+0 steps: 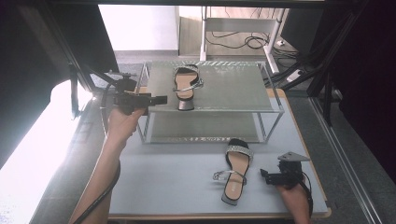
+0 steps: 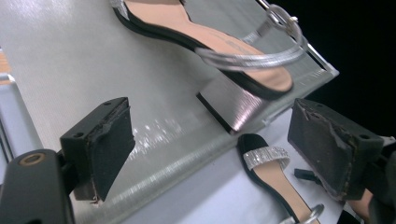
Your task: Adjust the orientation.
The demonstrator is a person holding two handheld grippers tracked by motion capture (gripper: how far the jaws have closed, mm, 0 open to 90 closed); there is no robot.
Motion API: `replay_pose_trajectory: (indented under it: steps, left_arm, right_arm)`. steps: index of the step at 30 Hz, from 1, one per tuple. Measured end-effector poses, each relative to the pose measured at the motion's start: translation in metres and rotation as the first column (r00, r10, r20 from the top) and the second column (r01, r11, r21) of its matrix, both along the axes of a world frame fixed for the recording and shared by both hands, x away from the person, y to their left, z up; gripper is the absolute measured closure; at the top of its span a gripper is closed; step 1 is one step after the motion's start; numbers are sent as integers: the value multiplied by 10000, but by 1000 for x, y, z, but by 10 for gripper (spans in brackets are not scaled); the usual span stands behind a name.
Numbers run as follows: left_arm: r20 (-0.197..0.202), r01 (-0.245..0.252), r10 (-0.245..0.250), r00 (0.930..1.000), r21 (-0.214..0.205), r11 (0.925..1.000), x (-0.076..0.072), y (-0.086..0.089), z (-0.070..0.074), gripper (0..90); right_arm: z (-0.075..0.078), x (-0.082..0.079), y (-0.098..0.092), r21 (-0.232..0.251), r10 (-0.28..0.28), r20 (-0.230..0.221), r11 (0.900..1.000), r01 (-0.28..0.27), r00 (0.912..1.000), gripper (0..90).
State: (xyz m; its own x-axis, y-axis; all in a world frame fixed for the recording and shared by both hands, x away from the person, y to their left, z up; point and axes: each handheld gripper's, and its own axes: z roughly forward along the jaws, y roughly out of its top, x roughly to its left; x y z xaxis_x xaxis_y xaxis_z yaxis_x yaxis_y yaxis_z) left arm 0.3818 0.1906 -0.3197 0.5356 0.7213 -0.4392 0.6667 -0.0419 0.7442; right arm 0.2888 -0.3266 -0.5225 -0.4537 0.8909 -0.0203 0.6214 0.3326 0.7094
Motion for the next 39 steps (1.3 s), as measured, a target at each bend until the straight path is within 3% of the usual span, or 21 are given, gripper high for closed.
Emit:
replay_pose_trajectory:
  steps: [3,9,17,26,30,33,36,39]
  left_arm:
    - [151,66,-69,9999,187,9998,-11,-2,-2,144]
    - [407,210,-212,9989,42,9998,-34,-3,-12,143]
    - [369,233,-246,9990,348,9991,-61,-7,-43,100]
    - [412,-111,82,9991,694,9975,-75,-8,-80,49]
    - [534,-286,231,9983,1041,9942,-80,-9,-96,33]
    - [525,-291,236,9983,1067,9939,-84,-9,-108,26]
    - [396,-237,204,9990,837,9962,-88,-9,-120,23]
    - [417,-232,192,9989,966,9951,-92,-10,-133,22]
  right_arm:
    - [0,0,0,1,-1,1,10000,1,10000,20]
    - [0,0,0,-2,1,14,10000,-1,10000,21]
    - [0,0,0,-10,2,23,10000,-2,10000,21]
    - [0,0,0,-7,6,29,10000,-6,10000,22]
    - [0,0,0,-2,1,34,10000,-1,10000,22]
    - [0,0,0,0,0,34,10000,0,10000,22]
    - [0,0,0,-5,3,39,10000,-3,10000,23]
    - [0,0,0,-7,9,46,10000,-9,10000,24]
